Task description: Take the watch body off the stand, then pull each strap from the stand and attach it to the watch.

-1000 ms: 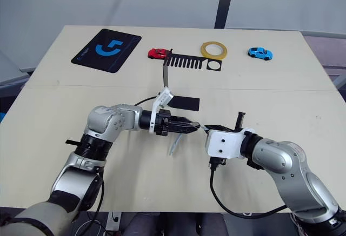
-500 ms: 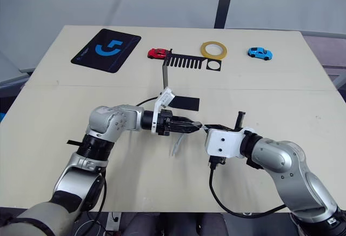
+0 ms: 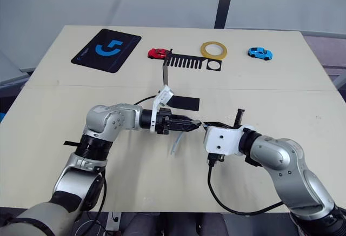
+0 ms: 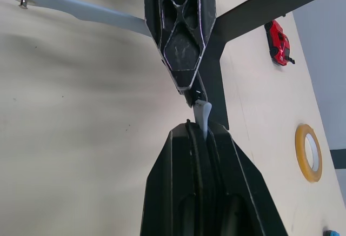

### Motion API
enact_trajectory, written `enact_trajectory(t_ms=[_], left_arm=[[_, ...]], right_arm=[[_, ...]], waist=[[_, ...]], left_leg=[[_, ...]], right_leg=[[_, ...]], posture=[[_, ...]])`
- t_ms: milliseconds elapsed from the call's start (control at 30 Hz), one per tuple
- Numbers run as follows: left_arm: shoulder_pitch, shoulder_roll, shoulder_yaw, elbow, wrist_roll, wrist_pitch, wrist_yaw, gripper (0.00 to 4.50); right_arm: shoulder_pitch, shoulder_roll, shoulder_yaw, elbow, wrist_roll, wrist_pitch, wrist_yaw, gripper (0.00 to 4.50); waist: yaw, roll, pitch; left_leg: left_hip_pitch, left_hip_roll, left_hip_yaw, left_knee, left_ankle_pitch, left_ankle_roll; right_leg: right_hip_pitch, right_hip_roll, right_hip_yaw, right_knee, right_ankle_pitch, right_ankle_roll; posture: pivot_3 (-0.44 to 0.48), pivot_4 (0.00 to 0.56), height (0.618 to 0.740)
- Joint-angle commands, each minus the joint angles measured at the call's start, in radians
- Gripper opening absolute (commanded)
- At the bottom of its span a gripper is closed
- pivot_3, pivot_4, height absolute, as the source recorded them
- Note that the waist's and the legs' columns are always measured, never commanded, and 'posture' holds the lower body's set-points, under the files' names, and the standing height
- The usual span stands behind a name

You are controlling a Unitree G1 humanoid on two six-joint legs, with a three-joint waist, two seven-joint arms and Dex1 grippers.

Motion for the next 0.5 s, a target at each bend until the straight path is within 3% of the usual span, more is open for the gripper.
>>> enact_trajectory(t_ms=[33, 500], left_arm=[[-0.004, -0.018, -0.002, -0.050, -0.038, 0.003, -0.008, 1.70], [-0.011, -0.034, 0.008, -0.057, -0.052, 0.020, 0.002, 1.70]], right_arm=[[-0.022, 0.010, 0.004, -0.035, -0.009, -0.001, -0.002, 0.00], [-0.049, 0.019, 0.022, -0.031, -0.013, 0.021, 0.009, 0.00]], waist=[[0.000, 0.000, 0.000], [0.000, 0.000, 0.000]], left_leg=[[0.000, 0.000, 0.000, 0.000, 0.000, 0.000], [0.000, 0.000, 0.000, 0.000, 0.000, 0.000]], right_leg=[[0.000, 0.000, 0.000, 0.000, 0.000, 0.000], [0.000, 0.000, 0.000, 0.000, 0.000, 0.000]], posture=[[0.000, 0.150, 0.732], [0.000, 0.150, 0.732]])
